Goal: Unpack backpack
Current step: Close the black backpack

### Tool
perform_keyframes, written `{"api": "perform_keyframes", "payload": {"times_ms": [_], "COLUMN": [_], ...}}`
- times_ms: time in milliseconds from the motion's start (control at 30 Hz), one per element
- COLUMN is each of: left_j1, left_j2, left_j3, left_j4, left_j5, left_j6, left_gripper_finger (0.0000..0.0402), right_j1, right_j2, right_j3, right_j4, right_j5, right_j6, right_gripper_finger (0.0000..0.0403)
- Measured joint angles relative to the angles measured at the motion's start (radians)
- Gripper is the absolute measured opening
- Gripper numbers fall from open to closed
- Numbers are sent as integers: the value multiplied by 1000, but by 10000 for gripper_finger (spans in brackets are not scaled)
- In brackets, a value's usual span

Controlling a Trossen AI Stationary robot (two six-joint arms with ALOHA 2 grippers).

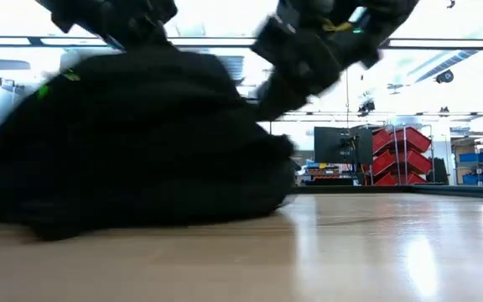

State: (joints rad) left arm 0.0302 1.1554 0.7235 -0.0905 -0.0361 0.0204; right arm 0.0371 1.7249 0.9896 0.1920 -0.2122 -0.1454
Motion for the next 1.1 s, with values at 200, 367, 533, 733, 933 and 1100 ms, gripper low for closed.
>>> {"api": "perform_keyframes", "payload": {"times_ms": [200, 367, 533, 733, 933, 1100], "left_j1": [-44, -82, -83, -84, -83, -83], "left_j2": [32, 93, 163, 240, 265, 264], "left_j3": [-95, -139, -159, -169, -173, -175], "left_j4": [-4, -1, 12, 51, 82, 88], "left_j5": [-34, -30, -35, -56, -60, -60], "left_j6": [-190, -269, -272, -237, -187, -137], "left_gripper_finger": [78, 78, 78, 78, 78, 78], "right_j1": [69, 55, 59, 15, 4, 6], "right_j2": [124, 87, 41, 60, 110, 141], "right_j3": [201, 235, 231, 194, 170, 167], "right_j4": [-97, -323, -511, -505, -443, -376], "right_j5": [-45, 212, 311, 252, 171, 161], "right_j6": [-117, -95, 54, 192, 221, 170], "right_gripper_finger": [0, 0, 0, 31, 128, 189]}}
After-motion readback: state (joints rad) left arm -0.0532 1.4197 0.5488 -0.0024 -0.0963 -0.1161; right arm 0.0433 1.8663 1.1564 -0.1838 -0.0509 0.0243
